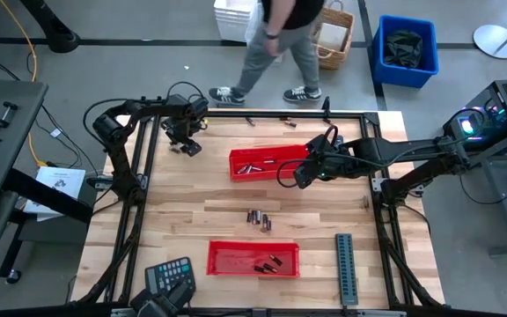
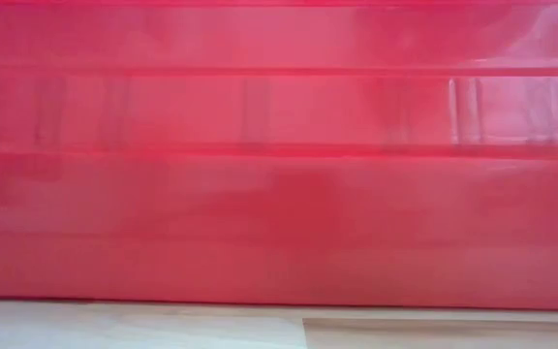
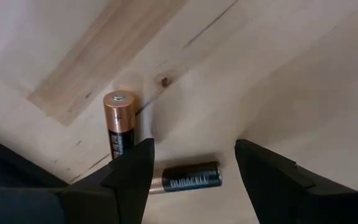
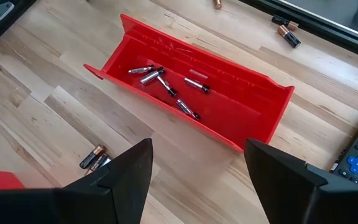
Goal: Sort batteries
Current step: Put the black battery into the bottom red bin
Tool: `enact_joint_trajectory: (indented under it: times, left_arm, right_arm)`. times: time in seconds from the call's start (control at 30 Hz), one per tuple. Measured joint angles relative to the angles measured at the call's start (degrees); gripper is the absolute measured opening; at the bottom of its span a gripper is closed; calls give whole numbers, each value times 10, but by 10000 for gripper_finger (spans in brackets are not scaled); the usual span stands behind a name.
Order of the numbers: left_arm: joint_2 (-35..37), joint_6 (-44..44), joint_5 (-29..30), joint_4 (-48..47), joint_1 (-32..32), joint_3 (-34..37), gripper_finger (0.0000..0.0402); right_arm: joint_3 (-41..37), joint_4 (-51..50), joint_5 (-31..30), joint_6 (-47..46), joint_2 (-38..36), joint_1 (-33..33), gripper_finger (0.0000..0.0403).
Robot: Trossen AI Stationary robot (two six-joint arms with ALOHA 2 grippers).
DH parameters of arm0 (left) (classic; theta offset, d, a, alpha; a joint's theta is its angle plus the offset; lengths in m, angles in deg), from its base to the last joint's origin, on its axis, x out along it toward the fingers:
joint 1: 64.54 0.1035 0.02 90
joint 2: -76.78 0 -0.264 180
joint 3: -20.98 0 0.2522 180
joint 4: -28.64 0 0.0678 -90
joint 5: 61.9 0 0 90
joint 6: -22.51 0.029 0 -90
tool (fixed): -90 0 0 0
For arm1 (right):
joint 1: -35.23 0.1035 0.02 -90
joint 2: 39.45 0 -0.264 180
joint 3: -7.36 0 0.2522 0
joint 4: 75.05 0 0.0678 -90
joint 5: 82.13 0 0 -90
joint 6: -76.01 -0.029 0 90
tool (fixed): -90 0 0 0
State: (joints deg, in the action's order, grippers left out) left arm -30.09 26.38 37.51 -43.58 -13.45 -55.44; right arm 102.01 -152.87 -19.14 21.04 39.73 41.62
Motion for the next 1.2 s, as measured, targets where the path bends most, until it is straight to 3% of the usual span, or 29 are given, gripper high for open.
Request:
enact_joint_trajectory:
  times: [0.4, 0.57, 0.77, 0.97, 1.2]
  left_arm:
    - [-1, 49, -7, -72, -14, -8, 192]
    - [-1, 88, 46, -105, -28, -44, 186]
    - [-1, 77, 22, -176, -49, -54, 186]
    - [44, 28, -78, -194, -138, 29, 186]
    - [203, -110, -152, -147, -306, 173, 186]
  right_arm:
    - [0, 0, -1, -2, 0, 0, 250]
    - [0, 1, -4, -2, 0, 0, 250]
    - [0, 0, -4, -5, 0, 1, 250]
    - [0, 0, 1, -4, 0, 2, 250]
    - [0, -5, 1, 14, 0, 2, 250]
